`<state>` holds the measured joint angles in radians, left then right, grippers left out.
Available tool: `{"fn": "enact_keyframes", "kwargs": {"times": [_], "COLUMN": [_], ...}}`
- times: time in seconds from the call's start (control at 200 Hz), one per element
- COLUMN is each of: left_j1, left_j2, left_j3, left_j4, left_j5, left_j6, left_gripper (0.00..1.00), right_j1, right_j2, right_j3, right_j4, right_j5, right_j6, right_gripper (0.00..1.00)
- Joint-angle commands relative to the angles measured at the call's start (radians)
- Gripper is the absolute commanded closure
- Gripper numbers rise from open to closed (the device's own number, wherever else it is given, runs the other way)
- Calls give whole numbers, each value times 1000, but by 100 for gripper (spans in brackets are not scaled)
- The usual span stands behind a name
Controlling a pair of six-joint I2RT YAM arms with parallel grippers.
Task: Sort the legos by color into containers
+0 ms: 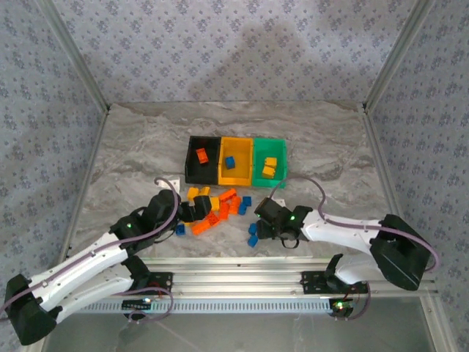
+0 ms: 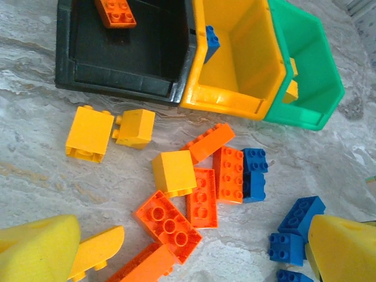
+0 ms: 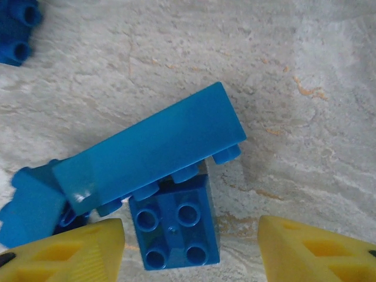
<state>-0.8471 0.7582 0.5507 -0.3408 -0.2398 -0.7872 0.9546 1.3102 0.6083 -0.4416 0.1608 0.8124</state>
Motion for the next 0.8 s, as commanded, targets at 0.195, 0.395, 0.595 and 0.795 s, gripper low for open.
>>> {"fn": "enact_keyframes", "kwargs": {"times": [0.195,0.395,0.595,0.795], "left_j1": [-4,-4,-4,-5], "left_j2": [-14,-17,-43,-68], "left_j3": [15,19,19,-3], "left_j4": [-56,-77,-122,-145], "left_j5": [-68,-88,-124,-128], "left_j6": [-2,-2,12,-7], "left_gripper": [0,0,0,0], "right_j1": [8,7,-6,-69], "right_j2": [66,-2,-88,140], "right_j3": [39,81,209,517], "right_j4": [-2,-75,-155,-101], "right_j5": [14,-2,-29,-54], "right_j6": [-32,-77,-156,-273], "right_gripper": [57,69,70,70]}}
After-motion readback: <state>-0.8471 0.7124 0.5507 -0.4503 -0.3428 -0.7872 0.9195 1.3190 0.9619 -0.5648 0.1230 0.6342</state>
